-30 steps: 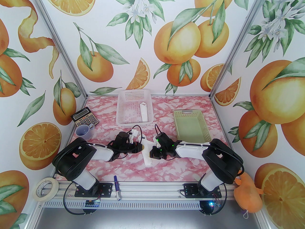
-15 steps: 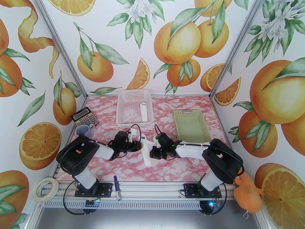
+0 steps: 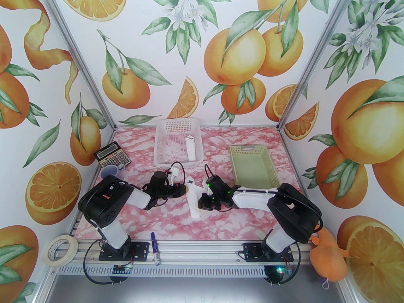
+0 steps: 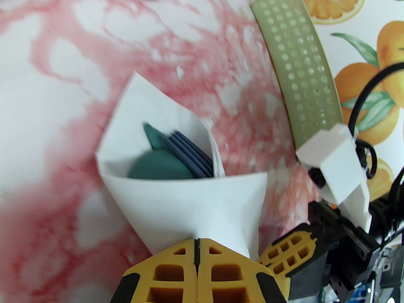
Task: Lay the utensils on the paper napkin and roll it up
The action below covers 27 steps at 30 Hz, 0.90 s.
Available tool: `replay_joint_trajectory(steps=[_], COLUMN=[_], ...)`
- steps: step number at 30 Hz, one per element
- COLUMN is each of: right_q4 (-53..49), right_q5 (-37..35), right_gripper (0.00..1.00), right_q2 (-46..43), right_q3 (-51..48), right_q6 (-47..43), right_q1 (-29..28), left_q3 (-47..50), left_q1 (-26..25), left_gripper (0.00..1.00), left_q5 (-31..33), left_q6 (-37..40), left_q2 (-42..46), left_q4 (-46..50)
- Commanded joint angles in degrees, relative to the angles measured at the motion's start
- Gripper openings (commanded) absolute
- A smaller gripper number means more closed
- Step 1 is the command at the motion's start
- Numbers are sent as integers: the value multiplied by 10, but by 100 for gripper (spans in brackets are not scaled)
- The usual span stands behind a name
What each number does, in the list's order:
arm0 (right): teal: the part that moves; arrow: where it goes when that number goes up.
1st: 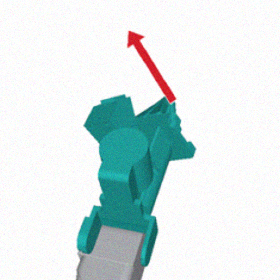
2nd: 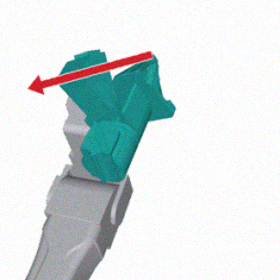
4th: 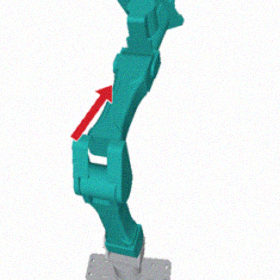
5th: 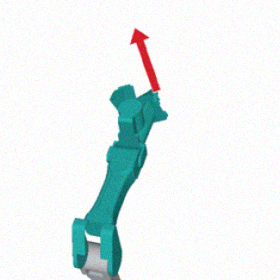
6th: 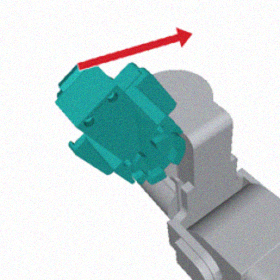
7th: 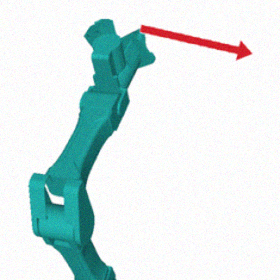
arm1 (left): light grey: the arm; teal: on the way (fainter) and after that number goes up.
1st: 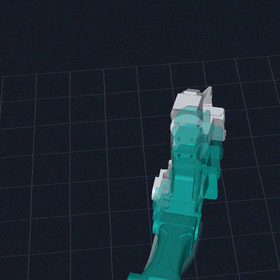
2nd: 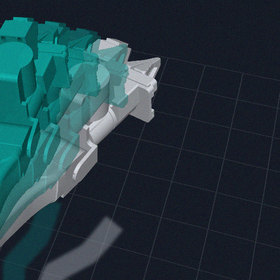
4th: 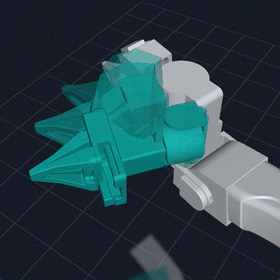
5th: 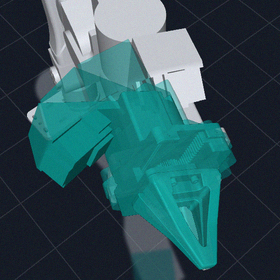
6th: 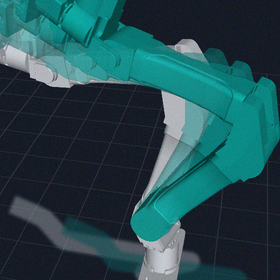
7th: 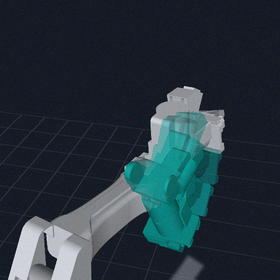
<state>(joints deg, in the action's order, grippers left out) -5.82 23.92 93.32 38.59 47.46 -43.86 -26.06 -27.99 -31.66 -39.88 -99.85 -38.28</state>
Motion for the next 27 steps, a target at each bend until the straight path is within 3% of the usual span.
replay_joint_trajectory(steps=[1, 9, 13, 20, 22, 24, 27], right_q4=[-107, -105, -103, -103, -102, -100, -97], right_q5=[-77, -77, -76, -78, -78, -77, -76], right_gripper=[0, 0, 0, 0, 0, 0, 0], right_q2=[35, 34, 34, 34, 35, 36, 38], right_q3=[-31, -30, -29, -28, -27, -26, -26], right_q6=[-9, -8, -8, -6, -6, -6, -6], right_q1=[-4, -4, -4, -4, -4, -4, -4], left_q3=[-18, -1, 26, 47, 48, 48, 54], left_q1=[16, 18, 15, -32, -55, -70, -81], left_gripper=[6, 8, 14, 40, 60, 72, 74], left_q5=[4, 10, 16, 42, 62, 81, 108], left_q6=[16, 32, 20, -29, -44, -57, -72], left_q2=[-5, 90, 146, 216, 233, 248, 262], left_q4=[-1, 81, 116, 189, 218, 248, 266])
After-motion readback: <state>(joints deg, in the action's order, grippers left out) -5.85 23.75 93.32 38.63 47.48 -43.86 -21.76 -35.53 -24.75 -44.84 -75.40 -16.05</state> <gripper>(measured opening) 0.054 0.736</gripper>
